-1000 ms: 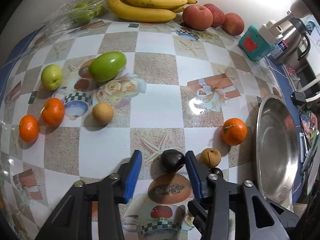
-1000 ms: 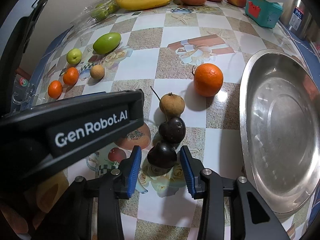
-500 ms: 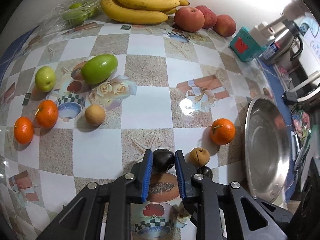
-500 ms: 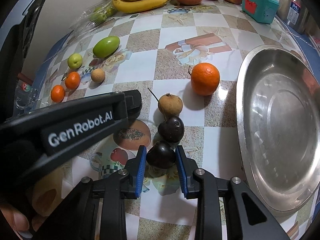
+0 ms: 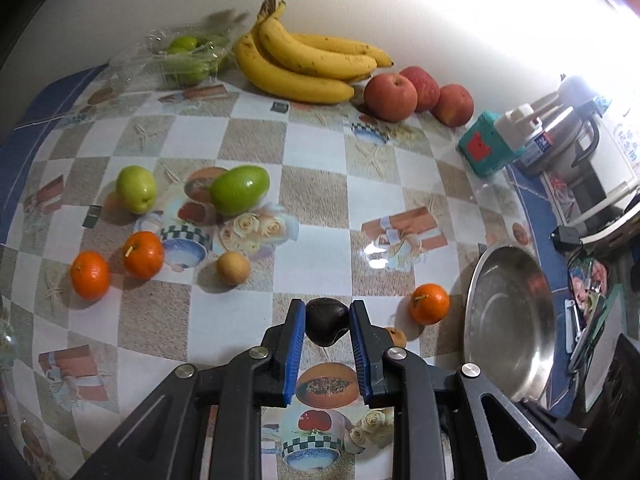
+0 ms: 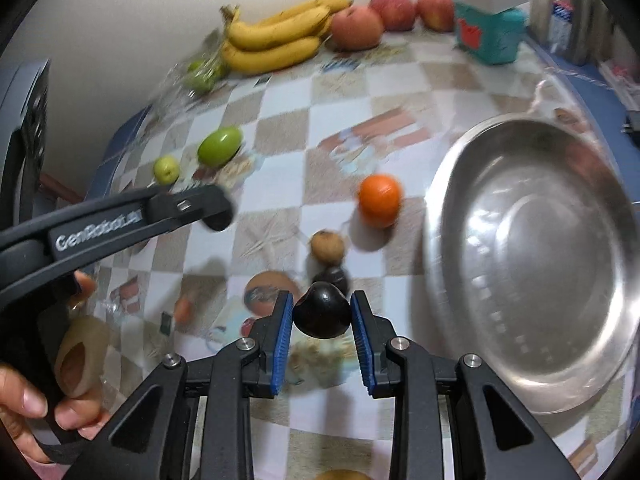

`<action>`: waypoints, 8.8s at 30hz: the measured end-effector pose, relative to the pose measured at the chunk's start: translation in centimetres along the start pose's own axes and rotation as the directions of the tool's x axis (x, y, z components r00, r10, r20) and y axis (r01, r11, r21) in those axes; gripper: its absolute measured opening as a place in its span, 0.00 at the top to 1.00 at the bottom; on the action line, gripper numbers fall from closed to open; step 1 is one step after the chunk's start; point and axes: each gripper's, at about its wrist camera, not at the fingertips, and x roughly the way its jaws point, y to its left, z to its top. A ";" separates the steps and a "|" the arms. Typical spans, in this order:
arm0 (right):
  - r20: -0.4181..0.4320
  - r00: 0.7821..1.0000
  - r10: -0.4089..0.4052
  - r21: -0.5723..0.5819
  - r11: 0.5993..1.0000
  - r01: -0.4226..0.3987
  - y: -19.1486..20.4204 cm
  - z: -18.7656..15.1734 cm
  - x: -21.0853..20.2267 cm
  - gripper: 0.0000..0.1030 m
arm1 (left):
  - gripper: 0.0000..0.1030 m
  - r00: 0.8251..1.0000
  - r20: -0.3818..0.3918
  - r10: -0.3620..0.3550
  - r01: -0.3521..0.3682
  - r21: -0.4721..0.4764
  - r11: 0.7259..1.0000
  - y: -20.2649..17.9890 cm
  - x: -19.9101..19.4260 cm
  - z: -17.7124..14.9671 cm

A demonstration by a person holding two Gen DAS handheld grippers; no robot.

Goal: Organize fruits
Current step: 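Carry both dark plums over the steel plate and open both grippers, then withdraw both open grippers from the steel plate, then grasp a mandarin orange with the left gripper while the right gripper grasps the stemmed dark cherry, then carry the orange and the cherry over the steel plate with both grippers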

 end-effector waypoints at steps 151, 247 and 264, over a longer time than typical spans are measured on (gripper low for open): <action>0.190 0.981 -0.039 -0.089 0.994 0.057 3.3 0.6 -0.4 0.01 | 0.01 0.942 0.105 0.318 -0.268 -0.335 0.903 15.5 -5.3 0.1; 0.073 0.969 -0.235 0.350 0.916 0.196 -13.4 3.3 -4.3 0.74 | 0.59 0.991 0.065 0.117 -0.125 0.124 0.984 -7.2 0.4 0.6; 0.090 0.969 -0.230 0.454 0.875 0.166 -18.0 2.3 -5.7 0.74 | 0.59 0.997 0.071 0.027 -0.049 0.329 0.943 -17.7 3.4 -1.4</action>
